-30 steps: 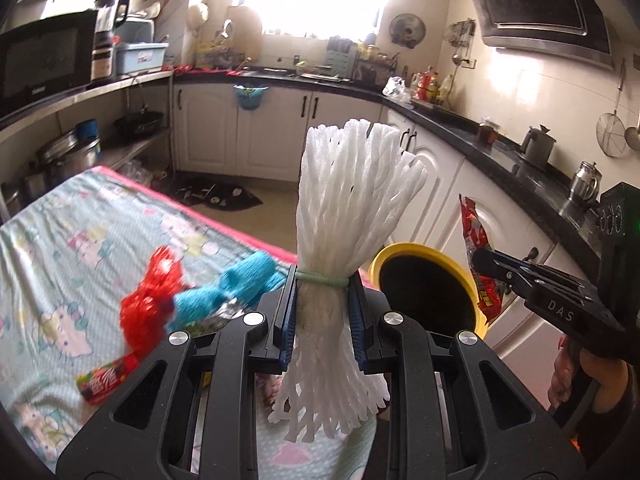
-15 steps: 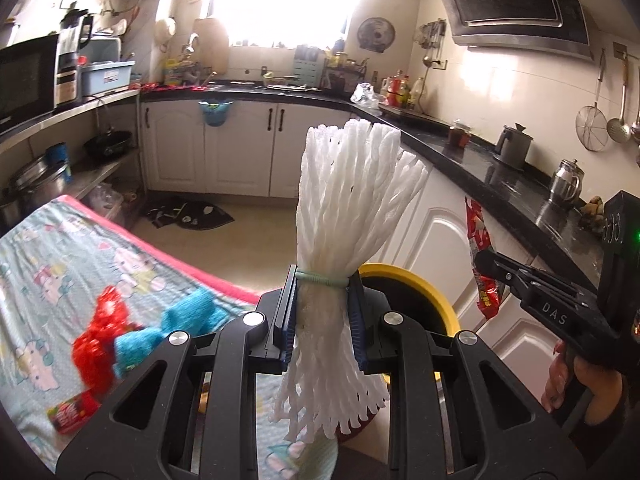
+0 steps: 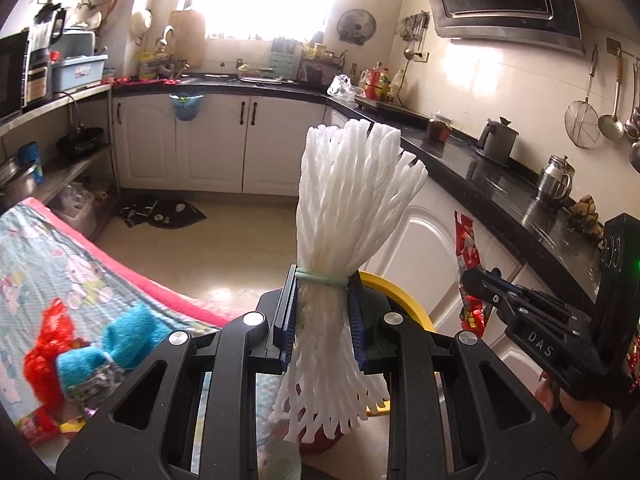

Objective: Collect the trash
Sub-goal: 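Carry both items over the yellow bin and open both tools to drop them, then move both tools back over the remaining trash on the bed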

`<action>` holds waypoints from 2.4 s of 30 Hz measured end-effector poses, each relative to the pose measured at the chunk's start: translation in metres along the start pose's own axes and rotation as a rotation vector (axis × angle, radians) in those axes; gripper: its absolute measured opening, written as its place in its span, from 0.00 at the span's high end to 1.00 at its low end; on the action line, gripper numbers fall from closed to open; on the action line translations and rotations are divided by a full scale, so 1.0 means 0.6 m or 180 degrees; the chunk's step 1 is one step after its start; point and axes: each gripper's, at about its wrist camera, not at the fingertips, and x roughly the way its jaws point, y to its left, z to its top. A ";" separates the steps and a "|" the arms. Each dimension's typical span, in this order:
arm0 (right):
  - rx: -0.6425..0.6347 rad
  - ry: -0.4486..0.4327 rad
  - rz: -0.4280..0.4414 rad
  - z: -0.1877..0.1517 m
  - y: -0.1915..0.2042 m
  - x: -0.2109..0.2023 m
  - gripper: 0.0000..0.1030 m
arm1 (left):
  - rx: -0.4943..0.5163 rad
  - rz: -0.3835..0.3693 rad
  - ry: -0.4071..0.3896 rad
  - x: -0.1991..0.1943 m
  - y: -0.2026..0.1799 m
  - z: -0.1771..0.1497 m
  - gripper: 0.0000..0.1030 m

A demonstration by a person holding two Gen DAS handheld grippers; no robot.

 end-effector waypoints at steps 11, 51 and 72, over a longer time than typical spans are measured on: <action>0.0154 0.0254 -0.0154 -0.037 -0.046 0.067 0.91 | -0.0006 -0.0152 0.0278 0.104 -0.023 -0.024 0.84; 0.0312 0.0132 -0.0216 -0.060 -0.046 0.092 0.25 | -0.0397 0.0256 0.0094 0.069 0.059 -0.034 0.10; 0.0057 -0.0124 0.0219 -0.030 0.060 0.016 0.17 | -0.0525 0.0730 -0.0382 -0.121 0.135 -0.052 0.10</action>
